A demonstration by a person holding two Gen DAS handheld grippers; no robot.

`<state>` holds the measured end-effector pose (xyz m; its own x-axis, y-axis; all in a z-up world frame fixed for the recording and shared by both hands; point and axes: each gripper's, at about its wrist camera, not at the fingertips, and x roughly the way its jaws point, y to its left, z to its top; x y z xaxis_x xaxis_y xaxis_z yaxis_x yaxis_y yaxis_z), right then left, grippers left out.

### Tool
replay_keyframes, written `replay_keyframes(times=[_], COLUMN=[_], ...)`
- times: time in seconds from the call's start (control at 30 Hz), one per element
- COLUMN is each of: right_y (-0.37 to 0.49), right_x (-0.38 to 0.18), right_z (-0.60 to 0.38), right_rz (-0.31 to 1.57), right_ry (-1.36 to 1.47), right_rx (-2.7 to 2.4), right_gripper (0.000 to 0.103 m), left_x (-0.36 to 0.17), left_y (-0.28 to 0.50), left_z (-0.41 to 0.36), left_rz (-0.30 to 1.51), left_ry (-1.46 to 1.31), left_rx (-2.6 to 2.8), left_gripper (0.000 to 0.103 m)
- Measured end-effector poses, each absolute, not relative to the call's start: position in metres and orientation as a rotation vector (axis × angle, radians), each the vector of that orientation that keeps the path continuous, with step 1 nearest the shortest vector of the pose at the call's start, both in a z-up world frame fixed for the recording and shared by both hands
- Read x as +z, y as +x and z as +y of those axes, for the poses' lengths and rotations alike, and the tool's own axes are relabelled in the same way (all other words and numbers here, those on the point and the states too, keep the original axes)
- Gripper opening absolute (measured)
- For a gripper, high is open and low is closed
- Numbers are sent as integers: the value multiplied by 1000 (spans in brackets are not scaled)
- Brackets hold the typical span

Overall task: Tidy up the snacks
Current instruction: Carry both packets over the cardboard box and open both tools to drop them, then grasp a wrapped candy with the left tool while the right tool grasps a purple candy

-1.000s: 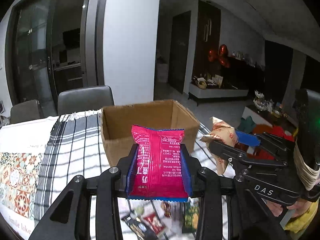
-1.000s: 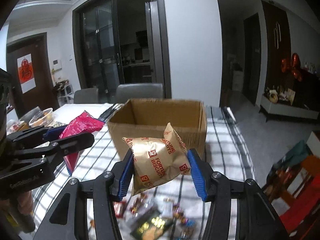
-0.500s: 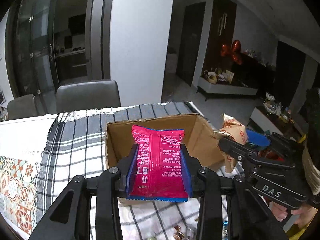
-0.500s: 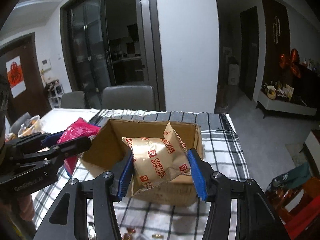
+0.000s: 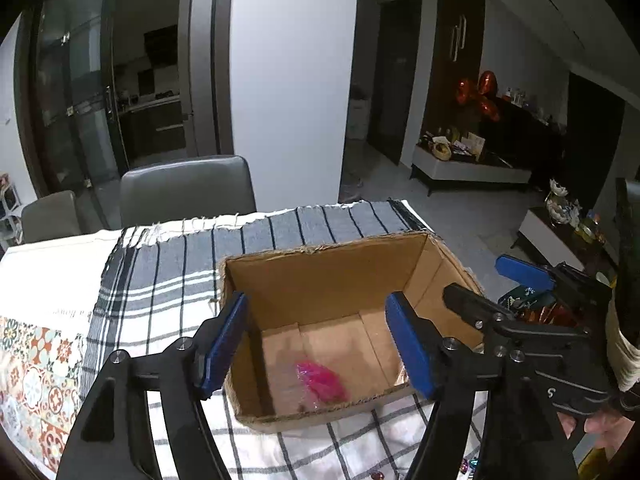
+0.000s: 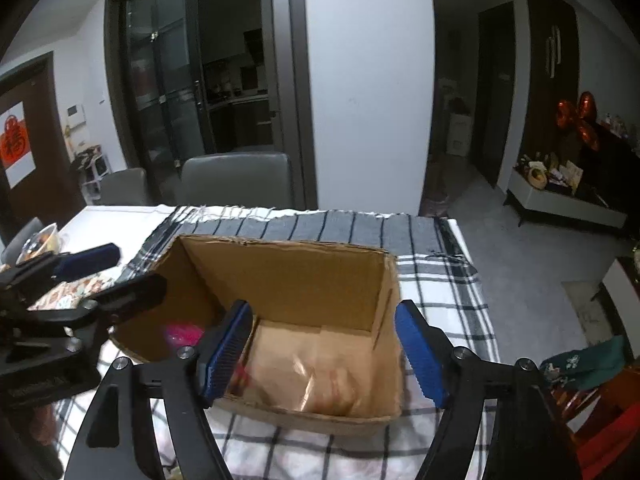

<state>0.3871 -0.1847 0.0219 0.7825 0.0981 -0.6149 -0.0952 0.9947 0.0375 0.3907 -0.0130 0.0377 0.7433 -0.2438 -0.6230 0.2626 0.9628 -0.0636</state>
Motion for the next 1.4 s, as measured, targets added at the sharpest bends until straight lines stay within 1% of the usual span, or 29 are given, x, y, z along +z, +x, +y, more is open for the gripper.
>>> replay_keyframes(times=[0.1,0.43,0.63,0.87,1.13,1.17,1.2,1.27,1.3,1.4], right_y=[376,309,266,222,190,189,189,188,189,193], right_x=[21,35,35,15,-21,-27,-32,-43,-49,-62], right_z=[-191,-190,-192,-198,-209,-210,-211,-211,-212,-211], right_rz=[670,580,535,530,578,592,605,632,645,679], right_ry=[30,30,42,51,67,69,72,70,70,69], right_rx=[89,92,101,70,35,38,47,63,69,86], right_gripper=[74,74,74,74,74,72,68,67,64,61], left_x=[39,45,39,19,-16,-20,-25,-34,-40,-57], left_y=[378,303,255,213,191,190,190,190,191,194], left_z=[-9,-8,-10,-17,-27,-28,-30,-31,-31,-31], left_rz=[668,582,542,527,560,569,581,602,612,646], left_ry=[27,75,100,114,147,149,150,149,148,151], left_rx=[-269,-245,-266,-297,-350,-351,-357,-359,-362,-362], left_gripper=[78,78,78,78,76,74,72,72,70,67])
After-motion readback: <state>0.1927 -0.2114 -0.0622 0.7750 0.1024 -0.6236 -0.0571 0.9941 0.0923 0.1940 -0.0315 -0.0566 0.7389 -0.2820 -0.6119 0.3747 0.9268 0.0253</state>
